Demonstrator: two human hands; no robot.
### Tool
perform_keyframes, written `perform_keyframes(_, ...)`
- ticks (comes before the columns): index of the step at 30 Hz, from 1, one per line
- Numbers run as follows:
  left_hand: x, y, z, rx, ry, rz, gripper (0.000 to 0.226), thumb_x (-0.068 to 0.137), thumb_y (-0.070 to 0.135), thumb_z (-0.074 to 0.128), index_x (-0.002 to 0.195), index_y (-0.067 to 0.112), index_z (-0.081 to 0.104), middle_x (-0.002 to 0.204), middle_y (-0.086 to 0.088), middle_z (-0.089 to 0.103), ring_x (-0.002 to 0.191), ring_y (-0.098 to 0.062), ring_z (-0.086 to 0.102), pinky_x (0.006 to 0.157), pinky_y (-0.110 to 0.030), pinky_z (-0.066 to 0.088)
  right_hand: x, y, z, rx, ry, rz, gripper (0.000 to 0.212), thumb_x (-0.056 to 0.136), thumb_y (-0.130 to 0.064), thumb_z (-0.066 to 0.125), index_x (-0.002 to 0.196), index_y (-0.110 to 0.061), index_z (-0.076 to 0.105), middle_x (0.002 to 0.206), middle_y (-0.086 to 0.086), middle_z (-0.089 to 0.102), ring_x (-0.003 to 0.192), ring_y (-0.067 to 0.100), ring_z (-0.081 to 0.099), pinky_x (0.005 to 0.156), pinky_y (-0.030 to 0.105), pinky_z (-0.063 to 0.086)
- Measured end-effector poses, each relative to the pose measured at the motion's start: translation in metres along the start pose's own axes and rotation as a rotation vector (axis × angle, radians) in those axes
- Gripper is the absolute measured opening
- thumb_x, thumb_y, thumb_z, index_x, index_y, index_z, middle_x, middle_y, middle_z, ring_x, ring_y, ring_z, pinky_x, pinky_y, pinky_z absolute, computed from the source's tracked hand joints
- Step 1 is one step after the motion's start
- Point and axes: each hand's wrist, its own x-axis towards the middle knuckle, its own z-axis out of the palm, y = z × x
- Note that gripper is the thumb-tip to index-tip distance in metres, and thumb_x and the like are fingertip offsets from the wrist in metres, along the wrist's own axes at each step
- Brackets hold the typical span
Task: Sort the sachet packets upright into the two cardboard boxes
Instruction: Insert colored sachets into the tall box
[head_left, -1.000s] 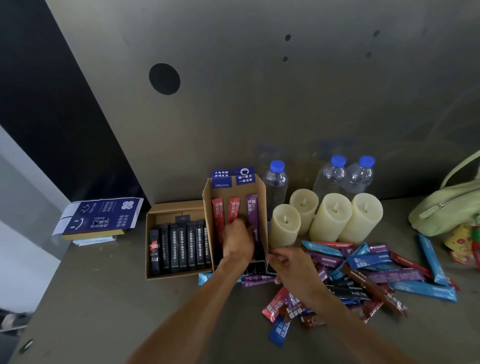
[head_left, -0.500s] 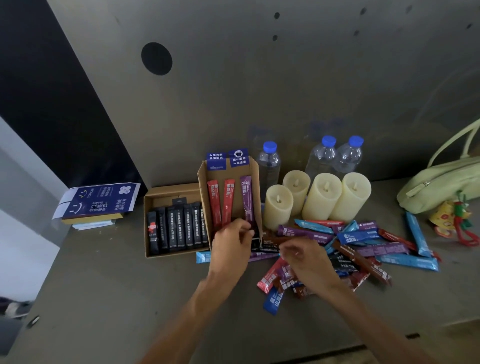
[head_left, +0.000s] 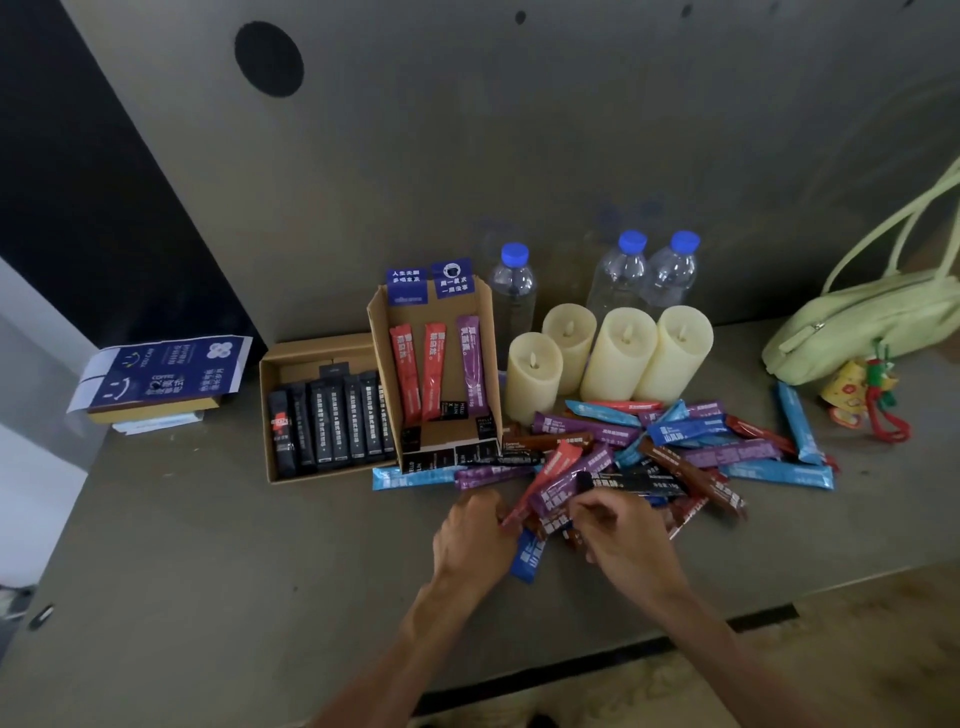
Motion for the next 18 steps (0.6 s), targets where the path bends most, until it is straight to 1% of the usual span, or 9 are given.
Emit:
perform_keyframes(2, -0.002, -0.003, -0.002, -0.064, 0.023, -0.005, 0.015, 0.090, 0.035, 0.061, 0.088, 0.020, 0.062, 0.086, 0.004, 0.068, 0.081, -0.020, 0.064, 0.069, -0.034, 0.051, -0.003, -0.002, 0.001, 0.029, 0.004, 0.023, 0.013, 0.096, -0.012, 0.062, 0.089, -0.015, 0.074, 0.071, -0.003, 0.070, 0.050, 0.004, 0.062, 0.049, 0.016, 0.047)
perform_keyframes(5, -0.014, -0.008, -0.008, -0.134, 0.089, 0.034, 0.014, 0.091, 0.033, 0.065, 0.082, 0.024, 0.059, 0.075, 0.010, 0.064, 0.068, -0.006, 0.059, 0.064, -0.031, 0.049, -0.006, -0.008, 0.001, 0.059, -0.012, 0.040, 0.012, 0.096, -0.016, 0.062, 0.091, -0.015, 0.073, 0.070, -0.003, 0.070, 0.049, 0.002, 0.061, 0.049, 0.014, 0.046)
perform_keyframes(7, -0.023, -0.013, -0.012, -0.157, 0.150, 0.081, 0.015, 0.091, 0.031, 0.066, 0.080, 0.026, 0.057, 0.072, 0.011, 0.062, 0.065, -0.004, 0.056, 0.060, -0.027, 0.045, -0.005, -0.013, 0.001, 0.127, -0.010, 0.087, 0.015, 0.097, -0.028, 0.063, 0.091, -0.016, 0.070, 0.073, 0.001, 0.071, 0.052, 0.008, 0.063, 0.054, 0.029, 0.054)
perform_keyframes(8, -0.027, -0.016, -0.015, -0.167, 0.181, 0.102, 0.015, 0.091, 0.030, 0.066, 0.080, 0.026, 0.057, 0.073, 0.011, 0.062, 0.065, -0.003, 0.055, 0.058, -0.024, 0.043, -0.002, -0.015, 0.000, 0.212, -0.005, 0.144, 0.023, 0.097, -0.036, 0.061, 0.093, -0.014, 0.069, 0.076, 0.004, 0.072, 0.054, 0.014, 0.063, 0.054, 0.035, 0.052)
perform_keyframes(9, -0.030, -0.019, -0.019, -0.177, 0.209, 0.116, 0.014, 0.090, 0.029, 0.067, 0.080, 0.026, 0.057, 0.074, 0.012, 0.062, 0.066, -0.003, 0.055, 0.057, -0.022, 0.042, 0.002, -0.018, 0.000, 0.324, -0.004, 0.216, 0.031, 0.097, -0.042, 0.058, 0.095, -0.012, 0.067, 0.080, 0.007, 0.073, 0.055, 0.018, 0.063, 0.050, 0.036, 0.046)
perform_keyframes(11, -0.032, -0.022, -0.027, -0.204, 0.237, 0.136, 0.012, 0.089, 0.028, 0.069, 0.081, 0.027, 0.060, 0.075, 0.013, 0.062, 0.068, -0.003, 0.056, 0.060, -0.025, 0.046, 0.011, -0.024, -0.004, 0.533, -0.031, 0.336, 0.040, 0.097, -0.048, 0.055, 0.099, -0.009, 0.064, 0.083, 0.014, 0.073, 0.058, 0.022, 0.062, 0.046, 0.029, 0.038)
perform_keyframes(13, -0.032, -0.025, -0.034, -0.215, 0.221, 0.171, 0.011, 0.088, 0.029, 0.071, 0.082, 0.028, 0.062, 0.076, 0.014, 0.064, 0.071, -0.004, 0.059, 0.065, -0.029, 0.051, 0.018, -0.030, -0.009, 0.579, -0.093, 0.332, 0.044, 0.096, -0.051, 0.055, 0.098, -0.008, 0.064, 0.082, 0.014, 0.071, 0.059, 0.022, 0.060, 0.046, 0.027, 0.034)
perform_keyframes(16, -0.030, -0.027, -0.042, -0.171, 0.241, 0.258, 0.013, 0.085, 0.026, 0.074, 0.082, 0.029, 0.062, 0.081, 0.015, 0.063, 0.075, -0.003, 0.058, 0.066, -0.024, 0.048, 0.023, -0.038, -0.017, 0.479, -0.177, 0.225, 0.045, 0.096, -0.045, 0.059, 0.096, -0.001, 0.066, 0.080, 0.015, 0.065, 0.058, 0.020, 0.056, 0.046, 0.025, 0.030)
perform_keyframes(18, -0.030, -0.029, -0.047, -0.184, 0.358, 0.281, 0.016, 0.083, 0.023, 0.075, 0.089, 0.031, 0.062, 0.089, 0.017, 0.059, 0.081, -0.002, 0.057, 0.070, -0.019, 0.045, 0.025, -0.041, -0.021, 0.478, -0.221, 0.182, 0.029, 0.097, -0.027, 0.061, 0.097, 0.002, 0.066, 0.080, 0.016, 0.062, 0.061, 0.022, 0.054, 0.047, 0.025, 0.031)
